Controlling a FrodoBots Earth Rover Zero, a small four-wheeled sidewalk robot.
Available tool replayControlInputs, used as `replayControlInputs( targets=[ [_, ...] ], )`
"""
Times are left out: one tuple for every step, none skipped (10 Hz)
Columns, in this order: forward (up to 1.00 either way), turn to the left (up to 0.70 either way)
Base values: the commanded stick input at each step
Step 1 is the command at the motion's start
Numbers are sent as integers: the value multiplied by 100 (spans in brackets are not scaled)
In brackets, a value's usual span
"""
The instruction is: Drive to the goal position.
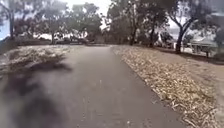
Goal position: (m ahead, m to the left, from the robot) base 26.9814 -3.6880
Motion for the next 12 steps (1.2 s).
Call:
replayControlInputs(
  targets=[
    [70, 4],
    [70, 13],
    [70, 22],
    [70, 31],
    [70, 0],
    [70, 0],
    [70, 0],
    [70, 0],
    [70, 0],
    [70, 0],
    [70, 0],
    [70, 0]
  ],
)
